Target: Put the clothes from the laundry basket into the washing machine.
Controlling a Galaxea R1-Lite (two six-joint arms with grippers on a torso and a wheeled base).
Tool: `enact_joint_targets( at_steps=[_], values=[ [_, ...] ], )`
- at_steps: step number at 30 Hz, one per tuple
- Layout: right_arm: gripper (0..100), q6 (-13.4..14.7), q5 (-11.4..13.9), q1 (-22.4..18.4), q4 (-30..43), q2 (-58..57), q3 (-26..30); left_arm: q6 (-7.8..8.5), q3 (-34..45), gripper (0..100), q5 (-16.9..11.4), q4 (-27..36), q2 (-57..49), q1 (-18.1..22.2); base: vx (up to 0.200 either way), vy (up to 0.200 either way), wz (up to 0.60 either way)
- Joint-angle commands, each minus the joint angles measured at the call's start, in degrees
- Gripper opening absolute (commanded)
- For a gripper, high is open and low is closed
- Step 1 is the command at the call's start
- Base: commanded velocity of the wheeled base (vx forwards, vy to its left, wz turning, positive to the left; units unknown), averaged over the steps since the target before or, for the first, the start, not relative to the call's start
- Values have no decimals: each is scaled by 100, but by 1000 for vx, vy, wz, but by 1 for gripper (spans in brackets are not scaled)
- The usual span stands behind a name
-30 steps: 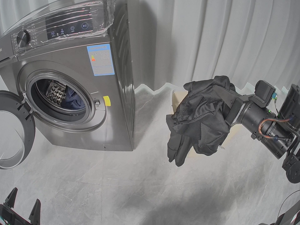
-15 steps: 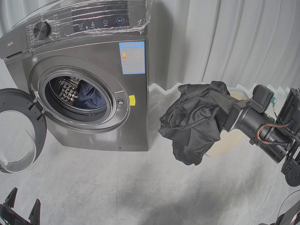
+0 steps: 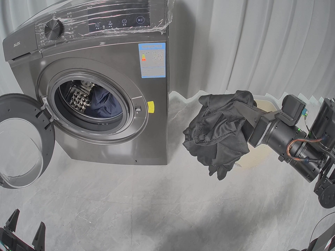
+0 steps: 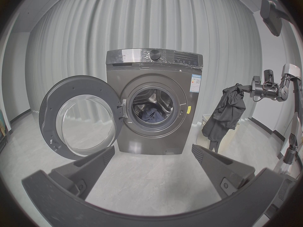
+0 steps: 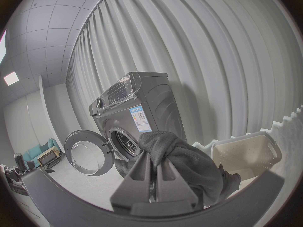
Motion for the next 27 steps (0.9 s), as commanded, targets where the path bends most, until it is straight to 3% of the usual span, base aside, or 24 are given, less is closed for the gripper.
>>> enact_joint_targets(
  at_steps=[1,3,24,27],
  values=[
    [0,-1,-2,-3,2,17,8,-4,84,100,-6,-1,-93,1,0,0,0],
    [0,8,-2,-11,2,17,8,-4,84,100,-6,-1,-93,1,0,0,0],
    [0,8,-2,-3,-7,35,34,-4,84,100,-6,-1,-93,1,0,200,0],
    [0,8,-2,-3,-7,35,34,-4,84,100,-6,-1,-93,1,0,0,0]
  ],
)
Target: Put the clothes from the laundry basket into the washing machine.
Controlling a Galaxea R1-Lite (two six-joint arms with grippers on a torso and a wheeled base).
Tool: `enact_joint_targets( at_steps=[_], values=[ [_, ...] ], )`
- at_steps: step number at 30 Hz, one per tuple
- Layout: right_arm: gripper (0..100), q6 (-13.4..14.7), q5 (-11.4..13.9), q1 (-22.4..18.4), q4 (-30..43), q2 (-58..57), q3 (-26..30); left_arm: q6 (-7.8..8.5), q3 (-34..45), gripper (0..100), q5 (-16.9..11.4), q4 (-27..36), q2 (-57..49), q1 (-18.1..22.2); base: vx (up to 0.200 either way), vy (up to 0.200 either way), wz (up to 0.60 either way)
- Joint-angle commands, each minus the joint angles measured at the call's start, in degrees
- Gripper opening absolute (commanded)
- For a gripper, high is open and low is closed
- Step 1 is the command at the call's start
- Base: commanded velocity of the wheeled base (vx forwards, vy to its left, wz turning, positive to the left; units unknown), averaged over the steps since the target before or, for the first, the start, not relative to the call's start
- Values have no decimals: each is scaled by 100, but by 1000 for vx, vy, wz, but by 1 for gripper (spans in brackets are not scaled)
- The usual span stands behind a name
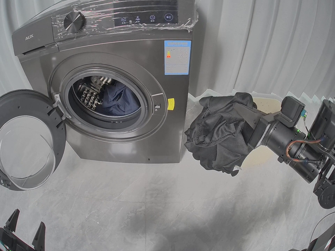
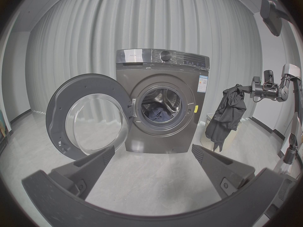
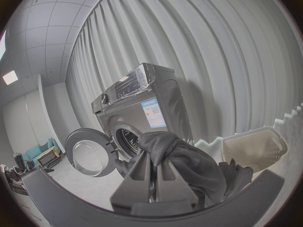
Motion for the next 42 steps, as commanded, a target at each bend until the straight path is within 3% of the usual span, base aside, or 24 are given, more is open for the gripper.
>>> enact_joint_targets(
  at_steps=[1,18,42],
  values=[
    [0,2,-2,2,-4,11,-1,-2,84,100,0,-5,-93,1,0,0,0],
    [0,11,-2,-7,5,19,-1,-11,84,100,0,4,-93,1,-71,0,0],
    [0,19,-2,-7,-4,55,25,-11,84,100,9,-5,-93,1,0,200,0]
  ],
)
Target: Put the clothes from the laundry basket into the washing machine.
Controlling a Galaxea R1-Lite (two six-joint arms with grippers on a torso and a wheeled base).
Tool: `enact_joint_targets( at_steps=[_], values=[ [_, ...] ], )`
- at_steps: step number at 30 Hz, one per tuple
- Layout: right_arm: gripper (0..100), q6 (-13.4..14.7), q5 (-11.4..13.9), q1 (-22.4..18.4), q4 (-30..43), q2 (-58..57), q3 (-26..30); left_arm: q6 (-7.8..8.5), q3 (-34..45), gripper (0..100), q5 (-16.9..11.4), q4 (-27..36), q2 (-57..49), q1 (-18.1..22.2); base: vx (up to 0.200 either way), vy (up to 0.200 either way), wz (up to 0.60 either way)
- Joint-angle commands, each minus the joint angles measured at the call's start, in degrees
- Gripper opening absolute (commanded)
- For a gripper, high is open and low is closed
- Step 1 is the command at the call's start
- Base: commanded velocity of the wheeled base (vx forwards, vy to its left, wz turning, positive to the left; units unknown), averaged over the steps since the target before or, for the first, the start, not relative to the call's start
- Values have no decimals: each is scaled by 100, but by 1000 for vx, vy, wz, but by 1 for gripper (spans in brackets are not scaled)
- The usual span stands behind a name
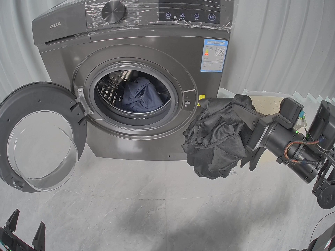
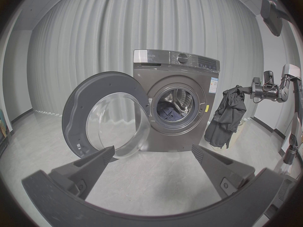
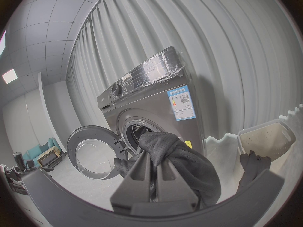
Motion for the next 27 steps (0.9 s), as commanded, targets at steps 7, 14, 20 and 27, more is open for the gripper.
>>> enact_joint_targets(
  at_steps=[7,14,20,27],
  values=[
    [0,-11,1,2,-2,10,12,-3,84,100,-8,-2,-96,1,0,0,0],
    [0,-11,1,2,-2,10,12,-3,84,100,0,-2,-96,1,143,0,0],
    [0,-11,1,2,-2,10,21,-3,84,100,0,7,-96,1,33,0,0],
    [0,-11,1,11,-2,18,30,-3,84,100,-8,-2,-96,1,0,86,0]
  ],
)
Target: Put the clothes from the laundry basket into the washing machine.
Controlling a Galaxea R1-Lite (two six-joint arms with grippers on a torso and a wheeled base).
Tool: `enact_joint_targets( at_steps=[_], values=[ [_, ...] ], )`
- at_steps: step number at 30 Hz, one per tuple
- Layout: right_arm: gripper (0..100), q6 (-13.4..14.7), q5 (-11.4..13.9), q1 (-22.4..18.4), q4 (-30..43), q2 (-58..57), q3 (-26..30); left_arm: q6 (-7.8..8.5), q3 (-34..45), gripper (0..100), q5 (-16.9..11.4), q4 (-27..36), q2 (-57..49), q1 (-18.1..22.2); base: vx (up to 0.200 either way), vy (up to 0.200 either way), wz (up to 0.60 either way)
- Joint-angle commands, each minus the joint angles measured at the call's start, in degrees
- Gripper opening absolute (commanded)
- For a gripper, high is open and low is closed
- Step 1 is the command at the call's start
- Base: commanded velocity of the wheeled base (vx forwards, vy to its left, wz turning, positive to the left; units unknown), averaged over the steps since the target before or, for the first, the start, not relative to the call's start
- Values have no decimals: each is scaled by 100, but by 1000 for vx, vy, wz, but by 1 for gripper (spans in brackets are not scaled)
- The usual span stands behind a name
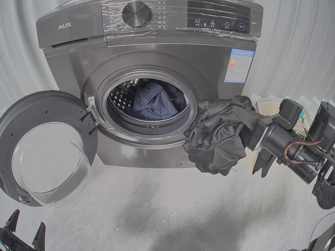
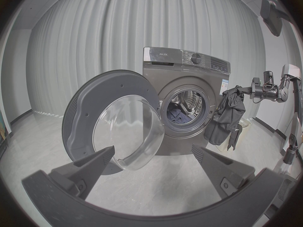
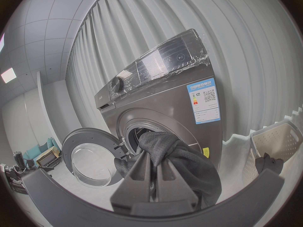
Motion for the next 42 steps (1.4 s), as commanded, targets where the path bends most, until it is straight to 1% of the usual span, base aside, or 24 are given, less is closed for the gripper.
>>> enact_joint_targets(
  at_steps=[1,6,9,11,13,16,17,18,25,28,30,31,32,33,34,35,36,37,38,39,40,42],
  values=[
    [0,8,-2,2,7,11,5,-3,84,100,-2,2,-101,1,0,200,0],
    [0,17,-2,2,-10,108,32,-3,84,100,7,-7,-101,1,0,200,0],
    [0,17,-2,20,-142,204,40,14,84,100,7,-7,-101,1,0,200,0],
    [0,17,7,29,-186,231,40,32,84,100,7,-7,-101,1,0,0,0],
    [0,8,16,134,-213,345,-39,85,92,100,7,-16,-101,10,0,0,0],
    [0,0,16,222,-186,389,-100,111,92,100,7,-16,-101,10,0,0,0],
    [0,0,16,275,-151,398,-197,190,92,100,-11,-16,-101,10,0,0,0],
    [0,8,7,310,-133,406,-232,216,92,100,-20,-16,-101,10,0,0,0],
    [0,17,-98,521,-221,582,-364,252,92,100,-29,-7,-101,19,0,0,0],
    [0,44,-98,661,-239,653,-382,260,92,100,-55,-16,-101,10,0,0,0],
    [0,52,-81,670,-239,679,-399,287,92,100,-64,-16,-101,10,0,0,0],
    [0,61,-72,688,-248,740,-417,313,48,100,-143,-95,-101,19,0,0,0],
    [0,70,-72,705,-265,784,-425,252,-39,100,-196,-227,-101,27,0,0,0],
    [0,61,-81,723,-318,828,-443,199,-365,100,-354,-420,-101,36,0,0,0],
    [0,61,-81,732,-336,837,-452,190,-444,100,-407,-464,-84,45,0,0,0],
    [0,61,-81,749,-424,907,-478,190,-874,100,-705,-526,136,98,0,0,0],
    [0,61,-81,749,-424,907,-478,190,-874,100,-705,-526,136,98,0,0,0],
    [0,61,-72,802,-459,1004,-522,243,-1077,100,-1127,-473,496,133,0,0,0],
    [0,61,-72,802,-459,1004,-522,243,-1077,100,-1127,-473,496,133,0,0,0],
    [0,79,-72,872,-476,1057,-549,252,-1094,100,-1391,-473,734,133,0,0,0],
    [0,158,-72,995,-573,1145,-584,260,-1068,100,-1672,-543,1226,133,0,0,0],
    [0,263,-90,1039,-766,1250,-654,287,-1077,100,-1936,-640,1788,106,0,0,0]
  ],
)
